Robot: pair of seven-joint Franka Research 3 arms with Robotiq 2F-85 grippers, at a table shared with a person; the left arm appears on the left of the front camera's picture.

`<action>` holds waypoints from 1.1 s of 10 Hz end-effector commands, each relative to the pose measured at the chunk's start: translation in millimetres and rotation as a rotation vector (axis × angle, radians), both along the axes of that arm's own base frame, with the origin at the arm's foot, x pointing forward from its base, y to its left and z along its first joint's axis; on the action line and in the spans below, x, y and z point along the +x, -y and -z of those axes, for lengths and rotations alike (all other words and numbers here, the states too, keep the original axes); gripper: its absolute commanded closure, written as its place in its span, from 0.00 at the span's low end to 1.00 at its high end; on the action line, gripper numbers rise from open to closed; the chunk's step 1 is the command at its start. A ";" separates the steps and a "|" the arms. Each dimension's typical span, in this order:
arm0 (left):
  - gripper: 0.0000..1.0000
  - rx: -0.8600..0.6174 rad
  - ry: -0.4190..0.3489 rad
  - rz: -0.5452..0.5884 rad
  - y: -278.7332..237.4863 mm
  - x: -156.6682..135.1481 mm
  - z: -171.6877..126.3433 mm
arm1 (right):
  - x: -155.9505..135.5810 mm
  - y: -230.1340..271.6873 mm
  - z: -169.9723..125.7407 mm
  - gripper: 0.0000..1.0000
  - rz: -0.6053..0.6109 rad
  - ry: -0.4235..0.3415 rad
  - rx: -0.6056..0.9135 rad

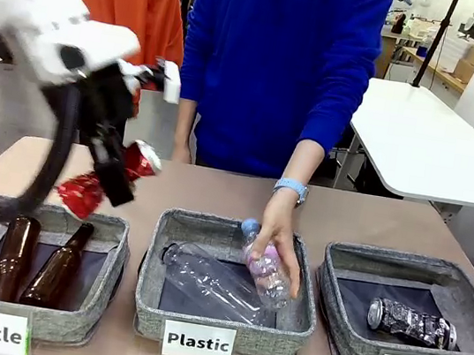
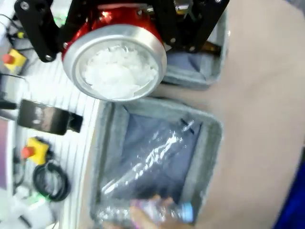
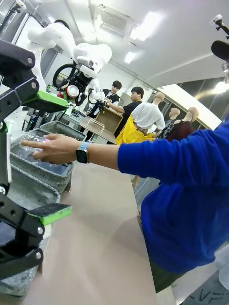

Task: Sort the can waste into the basket.
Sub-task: Pick up the can waste from the table and place it in the right Fabric basket.

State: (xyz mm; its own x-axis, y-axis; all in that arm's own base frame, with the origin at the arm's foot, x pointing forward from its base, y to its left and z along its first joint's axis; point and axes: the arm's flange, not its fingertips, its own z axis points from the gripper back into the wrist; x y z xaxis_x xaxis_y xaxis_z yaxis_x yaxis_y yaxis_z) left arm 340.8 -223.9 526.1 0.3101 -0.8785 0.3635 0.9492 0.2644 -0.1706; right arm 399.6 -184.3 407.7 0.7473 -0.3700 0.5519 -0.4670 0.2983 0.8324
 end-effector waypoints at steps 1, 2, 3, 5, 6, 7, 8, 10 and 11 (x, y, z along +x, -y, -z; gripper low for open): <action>1.00 0.058 -0.003 -0.031 -30.3 28.4 6.7 | -0.8 2.0 -1.1 0.00 -0.015 0.017 -0.014; 1.00 0.054 0.008 -0.011 -41.0 25.3 5.7 | -0.8 2.0 -1.1 0.00 -0.015 0.017 -0.014; 1.00 0.046 0.038 -0.012 -67.5 18.0 -1.4 | -0.8 2.0 -1.1 0.00 -0.015 0.017 -0.014; 1.00 0.043 0.087 -0.026 -125.8 -6.7 -6.9 | -0.8 2.0 -1.1 0.00 -0.015 0.017 -0.014; 1.00 0.021 0.082 -0.031 -140.8 -10.8 -3.5 | -0.8 2.0 -1.1 0.00 -0.015 0.017 -0.014; 1.00 0.001 0.055 -0.019 -146.4 -9.1 2.4 | -0.8 2.0 -1.1 0.00 -0.015 0.017 -0.014; 1.00 0.008 0.053 -0.027 -146.0 -7.8 6.0 | -0.8 2.0 -1.1 0.00 -0.015 0.017 -0.014; 1.00 -0.001 0.079 -0.040 -132.0 -6.7 2.6 | -0.8 2.0 -1.1 0.00 -0.015 0.017 -0.014; 1.00 -0.013 0.093 -0.030 -111.3 -4.8 1.2 | -0.8 2.0 -1.1 0.00 -0.015 0.017 -0.014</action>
